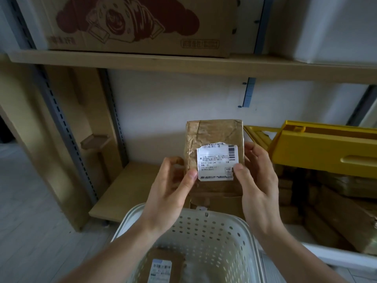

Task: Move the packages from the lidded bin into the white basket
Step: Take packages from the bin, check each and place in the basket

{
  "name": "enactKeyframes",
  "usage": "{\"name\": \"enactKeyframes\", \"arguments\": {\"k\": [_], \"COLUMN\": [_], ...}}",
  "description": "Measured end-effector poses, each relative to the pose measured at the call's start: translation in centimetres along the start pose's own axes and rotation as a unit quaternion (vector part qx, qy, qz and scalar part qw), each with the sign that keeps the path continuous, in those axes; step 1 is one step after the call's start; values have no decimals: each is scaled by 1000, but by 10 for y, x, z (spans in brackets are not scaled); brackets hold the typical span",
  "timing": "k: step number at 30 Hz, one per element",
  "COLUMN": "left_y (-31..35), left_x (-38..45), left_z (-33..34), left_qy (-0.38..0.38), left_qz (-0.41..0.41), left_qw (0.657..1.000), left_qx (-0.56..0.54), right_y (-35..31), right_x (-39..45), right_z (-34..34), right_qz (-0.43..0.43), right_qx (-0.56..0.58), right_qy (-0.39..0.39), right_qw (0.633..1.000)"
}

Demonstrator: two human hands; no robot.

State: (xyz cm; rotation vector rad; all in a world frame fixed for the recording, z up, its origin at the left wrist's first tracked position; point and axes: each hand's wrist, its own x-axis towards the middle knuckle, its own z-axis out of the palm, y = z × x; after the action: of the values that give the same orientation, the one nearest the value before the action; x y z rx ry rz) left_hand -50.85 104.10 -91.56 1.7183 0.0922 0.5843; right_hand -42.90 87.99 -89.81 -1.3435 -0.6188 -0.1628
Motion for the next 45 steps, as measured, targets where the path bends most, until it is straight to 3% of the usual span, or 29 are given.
{"name": "enactKeyframes", "arguments": {"k": [4,9,36,40,45], "left_y": [4,5,12,5,-18], "left_x": [-1,-3,-11,-11,-19], "left_z": [1,-3,-17,-20,-27], "left_qy": [70,107,105,105,64], "left_qz": [18,38,100,60,-62], "left_qw": [997,993,989,991,989], "left_qx": [32,36,31,63,121], "right_y": [-4,-6,-3,10,43], "right_x": [0,-1,-12,-16,-39], "right_z": [-1,-3,-2,-1,4], "right_qz": [-12,2,19,59,154], "right_qx": [-31,-5,3,-1,-49], "right_qy": [-33,-57,-110,-101,-70], "right_qw": [999,998,994,993,984]}}
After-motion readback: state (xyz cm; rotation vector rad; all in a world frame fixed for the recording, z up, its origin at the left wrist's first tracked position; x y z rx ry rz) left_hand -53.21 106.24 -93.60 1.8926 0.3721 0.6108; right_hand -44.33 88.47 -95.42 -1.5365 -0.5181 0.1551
